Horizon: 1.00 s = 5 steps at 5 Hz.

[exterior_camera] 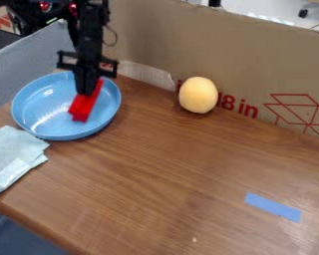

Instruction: Move the red object from the cloth to the table

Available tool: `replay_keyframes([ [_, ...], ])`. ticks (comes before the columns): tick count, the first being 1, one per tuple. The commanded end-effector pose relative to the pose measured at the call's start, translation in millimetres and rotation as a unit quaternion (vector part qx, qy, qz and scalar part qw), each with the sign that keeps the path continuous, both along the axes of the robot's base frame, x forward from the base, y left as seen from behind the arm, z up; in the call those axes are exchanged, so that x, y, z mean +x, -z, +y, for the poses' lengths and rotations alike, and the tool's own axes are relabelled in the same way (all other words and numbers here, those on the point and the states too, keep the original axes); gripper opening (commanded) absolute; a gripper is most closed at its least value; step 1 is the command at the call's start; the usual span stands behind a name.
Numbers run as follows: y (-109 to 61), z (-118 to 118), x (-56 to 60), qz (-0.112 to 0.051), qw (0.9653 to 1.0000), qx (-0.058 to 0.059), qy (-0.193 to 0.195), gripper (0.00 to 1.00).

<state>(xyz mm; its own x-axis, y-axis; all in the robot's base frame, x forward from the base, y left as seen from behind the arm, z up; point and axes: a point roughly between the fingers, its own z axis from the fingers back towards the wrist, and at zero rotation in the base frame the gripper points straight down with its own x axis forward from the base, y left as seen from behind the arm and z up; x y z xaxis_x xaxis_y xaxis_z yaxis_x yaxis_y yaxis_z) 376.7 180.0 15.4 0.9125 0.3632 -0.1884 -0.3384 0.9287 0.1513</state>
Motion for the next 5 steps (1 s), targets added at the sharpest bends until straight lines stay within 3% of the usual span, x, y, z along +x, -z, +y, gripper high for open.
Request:
replay_keyframes([
  [1,-57.9,0,14.0,-0.081,0.9961,0.004,0.036,0.0],
  [2,-91.6,-9,13.7,-0.095,0.9928,0.011,0.072,0.0],
  [3,-113.0,-11,1.3,-0.13,0.9874,-0.015,0.089,0.0],
  [4,-113.6,-22,11.9,-0.123,0.9863,-0.037,0.104,0.0],
  [5,-94.9,-26,5.7,-0.108,0.9852,-0.047,0.125,0.0],
])
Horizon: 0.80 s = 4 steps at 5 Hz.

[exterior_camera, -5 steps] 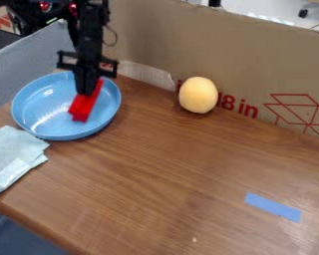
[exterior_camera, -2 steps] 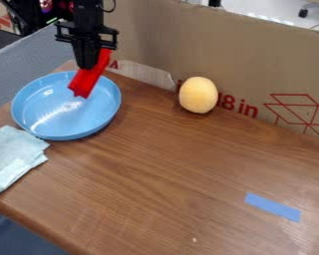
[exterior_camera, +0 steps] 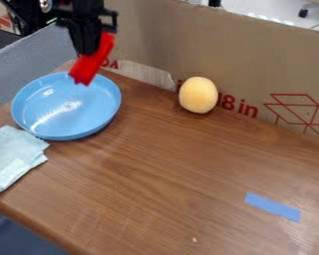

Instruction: Move the red object from the cloth to the table

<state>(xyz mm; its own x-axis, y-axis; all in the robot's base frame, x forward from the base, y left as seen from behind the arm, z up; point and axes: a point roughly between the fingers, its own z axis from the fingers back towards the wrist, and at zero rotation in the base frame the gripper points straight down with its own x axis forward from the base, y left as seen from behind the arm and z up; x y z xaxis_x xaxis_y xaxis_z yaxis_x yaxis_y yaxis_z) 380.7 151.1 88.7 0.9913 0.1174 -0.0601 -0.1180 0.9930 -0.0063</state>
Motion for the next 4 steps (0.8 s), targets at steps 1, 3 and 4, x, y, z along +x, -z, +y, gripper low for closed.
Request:
replay_keyframes([
  [1,-9.1,-12,-12.9,-0.004,0.9996,0.011,0.024,0.0],
  [3,-76.2,-87,-5.3,-0.085,0.9884,0.006,0.125,0.0],
  [4,-77.1,-110,-37.1,-0.102,0.9839,-0.013,0.146,0.0],
])
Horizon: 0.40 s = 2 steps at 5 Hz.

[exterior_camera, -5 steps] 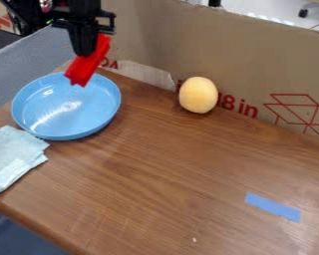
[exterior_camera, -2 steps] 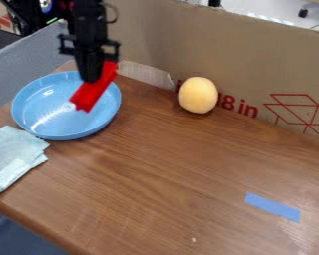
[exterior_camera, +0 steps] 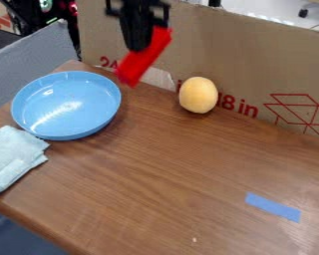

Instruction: Move the red object from the cloth to the table

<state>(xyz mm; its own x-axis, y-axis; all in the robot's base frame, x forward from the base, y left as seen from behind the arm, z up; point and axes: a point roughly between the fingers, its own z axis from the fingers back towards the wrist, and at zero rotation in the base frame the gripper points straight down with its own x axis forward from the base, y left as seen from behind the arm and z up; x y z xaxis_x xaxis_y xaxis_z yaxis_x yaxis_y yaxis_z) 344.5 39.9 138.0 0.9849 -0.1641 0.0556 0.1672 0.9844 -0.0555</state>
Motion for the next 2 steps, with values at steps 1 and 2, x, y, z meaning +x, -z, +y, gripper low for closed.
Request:
replay_keyframes([
  [1,-0.9,-29,-14.2,-0.007,0.9998,-0.01,0.017,0.0],
  [2,24.2,-21,-17.1,0.03,0.9994,-0.012,0.01,0.0],
])
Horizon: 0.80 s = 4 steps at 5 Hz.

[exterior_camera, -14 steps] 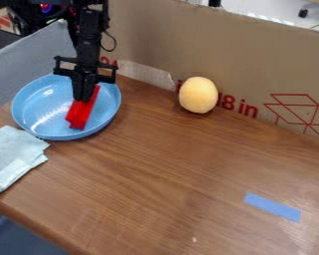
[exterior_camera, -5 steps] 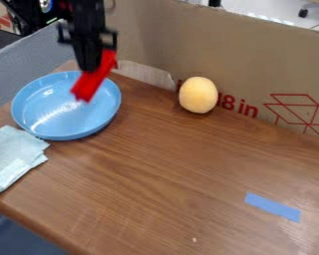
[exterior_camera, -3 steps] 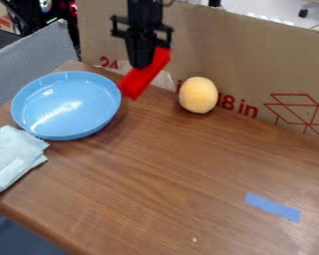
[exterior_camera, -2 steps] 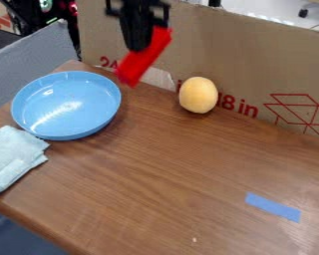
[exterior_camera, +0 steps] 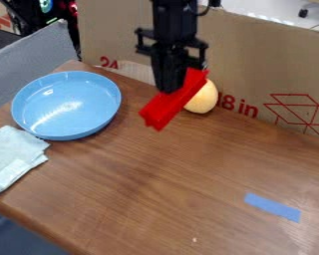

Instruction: Move the red object from the cloth to the table

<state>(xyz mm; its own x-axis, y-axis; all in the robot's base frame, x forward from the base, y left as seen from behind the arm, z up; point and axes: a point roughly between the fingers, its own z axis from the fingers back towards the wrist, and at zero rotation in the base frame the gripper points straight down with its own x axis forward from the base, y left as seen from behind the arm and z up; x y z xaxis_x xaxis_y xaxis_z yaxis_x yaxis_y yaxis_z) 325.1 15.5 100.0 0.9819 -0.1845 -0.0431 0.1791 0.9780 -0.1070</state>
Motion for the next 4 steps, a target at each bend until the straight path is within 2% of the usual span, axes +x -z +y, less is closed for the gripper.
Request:
replay_keyframes([
  [1,9.2,17,18.3,-0.007,0.9999,0.008,-0.009,0.0],
  [2,19.8,5,30.3,-0.013,0.9999,-0.007,-0.002,0.0],
  [3,45.7,0,34.3,-0.012,0.9998,-0.017,0.008,0.0],
  [4,40.8,-5,25.9,-0.036,0.9988,-0.028,0.015,0.0],
])
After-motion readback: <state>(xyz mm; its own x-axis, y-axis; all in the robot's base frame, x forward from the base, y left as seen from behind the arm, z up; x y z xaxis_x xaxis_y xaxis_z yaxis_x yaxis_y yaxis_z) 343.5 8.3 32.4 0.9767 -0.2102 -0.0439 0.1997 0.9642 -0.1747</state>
